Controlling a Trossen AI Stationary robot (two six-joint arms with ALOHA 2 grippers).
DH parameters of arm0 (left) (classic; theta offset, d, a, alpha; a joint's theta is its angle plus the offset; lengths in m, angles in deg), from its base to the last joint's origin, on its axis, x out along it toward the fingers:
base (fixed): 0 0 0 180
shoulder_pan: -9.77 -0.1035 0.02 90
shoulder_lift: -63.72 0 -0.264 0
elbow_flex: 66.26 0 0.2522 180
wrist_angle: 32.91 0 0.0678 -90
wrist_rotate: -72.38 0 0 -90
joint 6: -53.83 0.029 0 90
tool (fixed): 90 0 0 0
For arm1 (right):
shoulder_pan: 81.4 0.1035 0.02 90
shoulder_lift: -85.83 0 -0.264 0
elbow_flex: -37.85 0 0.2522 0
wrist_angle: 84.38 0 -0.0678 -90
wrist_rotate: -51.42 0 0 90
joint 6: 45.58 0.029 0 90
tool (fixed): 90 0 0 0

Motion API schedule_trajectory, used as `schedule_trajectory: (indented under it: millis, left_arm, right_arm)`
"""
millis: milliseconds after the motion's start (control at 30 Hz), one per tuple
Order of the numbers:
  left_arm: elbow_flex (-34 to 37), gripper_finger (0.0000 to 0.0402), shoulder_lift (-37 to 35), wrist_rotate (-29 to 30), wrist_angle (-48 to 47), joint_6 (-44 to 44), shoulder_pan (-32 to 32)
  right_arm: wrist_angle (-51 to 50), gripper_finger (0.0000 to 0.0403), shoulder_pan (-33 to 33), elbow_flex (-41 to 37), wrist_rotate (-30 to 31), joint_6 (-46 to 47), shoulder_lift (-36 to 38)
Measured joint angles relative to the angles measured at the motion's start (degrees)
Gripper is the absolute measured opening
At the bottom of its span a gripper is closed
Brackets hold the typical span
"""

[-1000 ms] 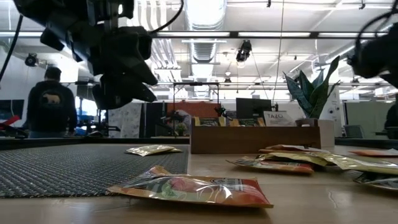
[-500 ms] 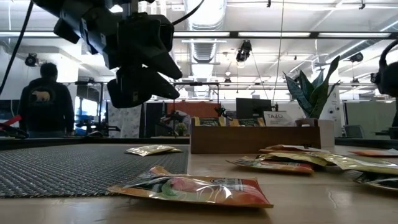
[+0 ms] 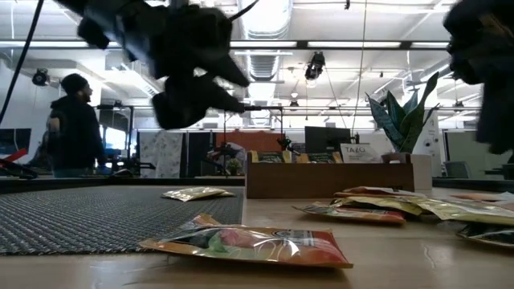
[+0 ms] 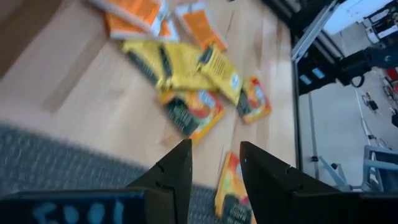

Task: Pick & Place Tea
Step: Put the white tea bag into the right section of the wooden organizer

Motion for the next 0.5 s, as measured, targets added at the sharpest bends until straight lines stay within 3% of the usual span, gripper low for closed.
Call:
schedule_trajectory:
  millis: [167,333,500]
  left_arm:
    - [-7.7,0.0128,5.2,-1.1,0.1,3.9,-1.4]
    - [-21.2,0.0128,16.6,-6.2,-0.4,8.0,-2.0]
    - [-36.3,0.0128,28.7,-7.2,-9.9,10.8,-2.1]
  right_arm:
    - [-14.5,0.0091,0.0,1.5,-8.3,7.1,-0.9]
    - [-11.9,0.0097,0.0,-0.5,-8.5,7.2,-1.0]
    - [-4.7,0.0109,0.0,-3.5,-8.2,7.4,-1.6]
